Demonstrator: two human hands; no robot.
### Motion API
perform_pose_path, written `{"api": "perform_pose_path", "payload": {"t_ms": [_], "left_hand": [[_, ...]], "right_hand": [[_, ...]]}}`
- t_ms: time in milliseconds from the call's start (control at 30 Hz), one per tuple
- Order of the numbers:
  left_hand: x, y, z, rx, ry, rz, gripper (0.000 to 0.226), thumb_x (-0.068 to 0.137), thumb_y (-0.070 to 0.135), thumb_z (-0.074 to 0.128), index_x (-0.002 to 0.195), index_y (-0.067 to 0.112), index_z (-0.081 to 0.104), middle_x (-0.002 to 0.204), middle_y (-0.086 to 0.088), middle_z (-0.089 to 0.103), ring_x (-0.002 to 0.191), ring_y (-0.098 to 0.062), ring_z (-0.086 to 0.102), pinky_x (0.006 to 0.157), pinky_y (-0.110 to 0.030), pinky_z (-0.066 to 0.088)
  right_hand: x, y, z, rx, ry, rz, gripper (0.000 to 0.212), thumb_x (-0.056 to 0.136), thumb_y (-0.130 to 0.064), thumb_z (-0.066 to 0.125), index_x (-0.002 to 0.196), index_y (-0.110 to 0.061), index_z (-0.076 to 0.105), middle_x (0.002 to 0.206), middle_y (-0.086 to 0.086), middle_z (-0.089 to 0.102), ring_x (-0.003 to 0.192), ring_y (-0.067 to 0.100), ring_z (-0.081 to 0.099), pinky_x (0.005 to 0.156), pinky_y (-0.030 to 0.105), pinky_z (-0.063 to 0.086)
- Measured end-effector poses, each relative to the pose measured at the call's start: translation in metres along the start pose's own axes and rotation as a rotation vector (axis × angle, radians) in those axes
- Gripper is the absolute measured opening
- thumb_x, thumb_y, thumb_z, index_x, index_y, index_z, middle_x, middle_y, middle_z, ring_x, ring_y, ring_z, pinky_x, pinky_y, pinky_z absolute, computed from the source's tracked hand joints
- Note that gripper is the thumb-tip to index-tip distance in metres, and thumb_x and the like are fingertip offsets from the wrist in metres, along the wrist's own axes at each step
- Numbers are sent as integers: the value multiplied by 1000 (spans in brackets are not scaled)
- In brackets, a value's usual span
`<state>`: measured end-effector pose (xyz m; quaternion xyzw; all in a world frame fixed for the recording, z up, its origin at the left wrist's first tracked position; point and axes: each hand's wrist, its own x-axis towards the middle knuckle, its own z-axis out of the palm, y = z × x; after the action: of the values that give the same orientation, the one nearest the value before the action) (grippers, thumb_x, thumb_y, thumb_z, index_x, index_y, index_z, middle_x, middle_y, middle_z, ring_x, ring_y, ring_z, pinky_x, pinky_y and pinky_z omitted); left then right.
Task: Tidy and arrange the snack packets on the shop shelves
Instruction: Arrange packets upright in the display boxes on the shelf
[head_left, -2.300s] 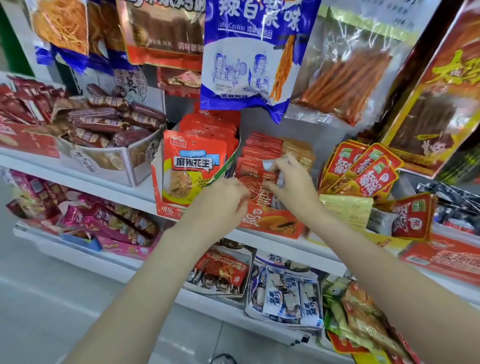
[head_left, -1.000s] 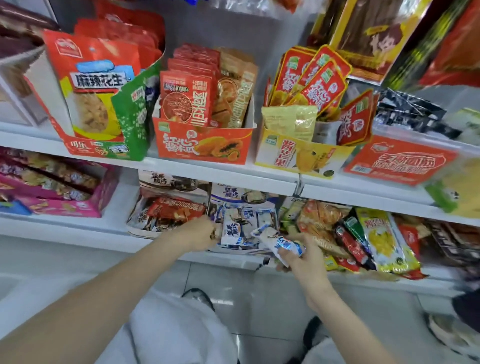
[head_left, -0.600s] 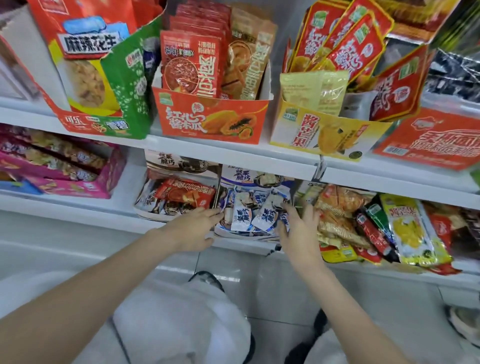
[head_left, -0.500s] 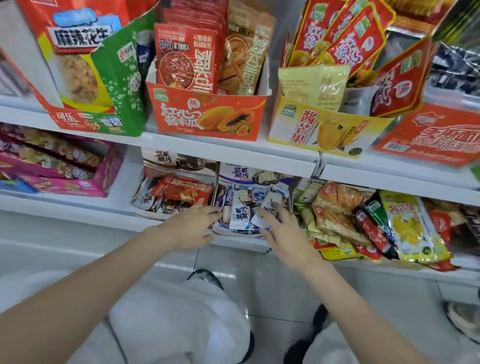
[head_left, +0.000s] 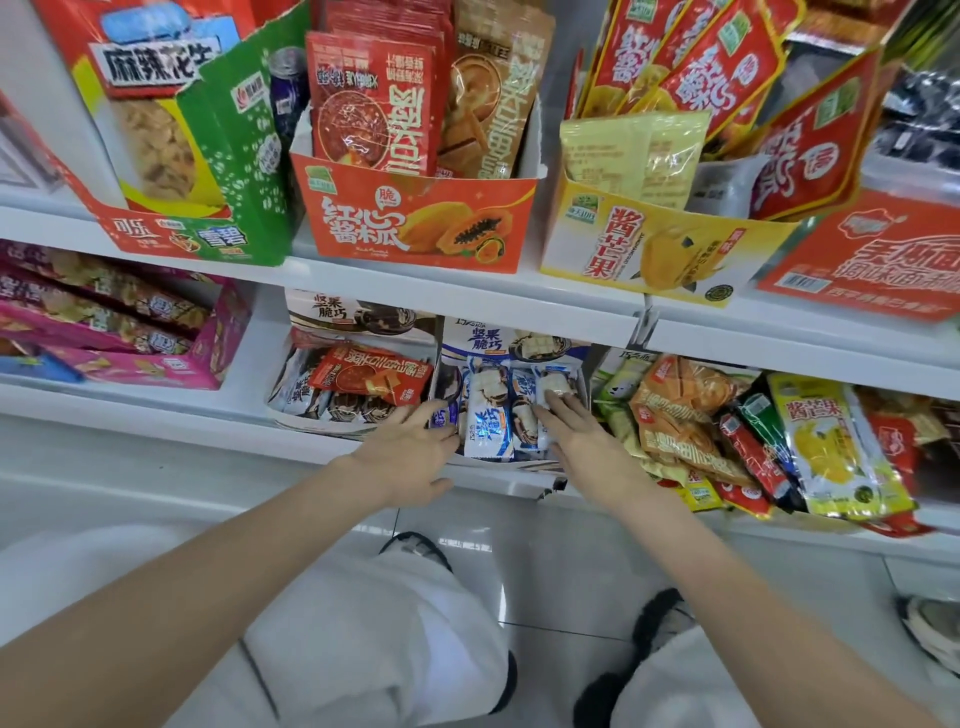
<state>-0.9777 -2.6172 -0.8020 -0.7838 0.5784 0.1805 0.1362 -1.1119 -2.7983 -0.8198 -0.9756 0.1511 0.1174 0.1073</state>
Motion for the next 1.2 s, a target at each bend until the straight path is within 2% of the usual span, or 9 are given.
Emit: {"api": "perform_pose_path", "payload": {"t_ms": [233, 367, 500, 633, 733, 833, 933, 1067, 1200], "left_hand": [[-2, 6, -19, -72, 305, -64, 37, 93, 21, 42, 129, 12, 48, 132, -4, 52, 124, -23, 41, 105, -37, 31], [-20, 10, -52, -103, 744, 42, 29, 81, 10, 51, 107, 6, 64, 105, -9, 67, 96, -26, 63, 85, -36, 50], [-44, 18, -105, -203, 1038, 129, 35, 80, 13, 39, 104, 5, 64, 103, -9, 65, 99, -18, 49, 86, -31, 41], [-48, 20, -161, -275, 1160, 109, 33, 81, 9, 39, 104, 3, 62, 107, -10, 61, 101, -20, 45, 88, -30, 38], [-38, 20, -200, -324, 1144, -6, 37, 85, 9, 43, 120, 6, 55, 120, -9, 57, 111, -22, 44, 97, -34, 37], [-23, 24, -227, -368, 860, -141, 56, 89, 16, 53, 142, 14, 32, 128, -8, 54, 124, -26, 36, 103, -41, 32], [-11, 31, -240, -350, 701, -139, 46, 89, 17, 55, 134, 20, 45, 118, -5, 59, 116, -25, 38, 97, -37, 30], [-22, 18, -248, -460, 981, -9, 19, 80, -1, 59, 88, 14, 69, 98, 2, 57, 100, -16, 34, 95, -32, 32], [-50, 3, -250, -707, 1273, -11, 36, 69, -19, 59, 64, 16, 65, 98, 10, 45, 99, -16, 41, 84, -1, 26]], "right_hand": [[-15, -16, -15, 126, 145, 41, 55, 93, -10, 47, 144, -16, 27, 155, 8, 16, 142, 28, 16, 116, 41, 20], [-69, -21, -57, 244, 364, 7, 49, 94, -17, 48, 141, -14, 33, 148, 8, 29, 134, 24, 29, 110, 28, 22], [-117, -17, -119, 291, 649, -52, 40, 93, -13, 48, 132, -7, 44, 130, 7, 44, 120, 13, 40, 101, 14, 24], [-122, -13, -197, 302, 812, -60, 38, 92, -6, 51, 129, -7, 44, 116, 5, 48, 106, 17, 48, 90, 18, 35], [-97, -17, -244, 151, 720, -55, 43, 92, -8, 51, 133, -7, 41, 132, 9, 47, 123, 23, 42, 99, 23, 30], [-66, -14, -269, -85, 568, 9, 53, 93, -17, 51, 141, -11, 30, 138, 9, 41, 127, 27, 34, 105, 37, 27], [-58, -2, -277, -271, 486, 145, 55, 94, -26, 47, 143, -14, 25, 140, 9, 38, 128, 28, 31, 104, 40, 24], [-67, 13, -291, -264, 395, 56, 47, 94, -24, 47, 139, -17, 34, 136, 7, 45, 123, 25, 36, 101, 36, 28], [-74, 9, -308, 144, 448, -62, 40, 93, -29, 52, 131, -18, 48, 127, 2, 56, 112, 17, 51, 93, 32, 43]]}}
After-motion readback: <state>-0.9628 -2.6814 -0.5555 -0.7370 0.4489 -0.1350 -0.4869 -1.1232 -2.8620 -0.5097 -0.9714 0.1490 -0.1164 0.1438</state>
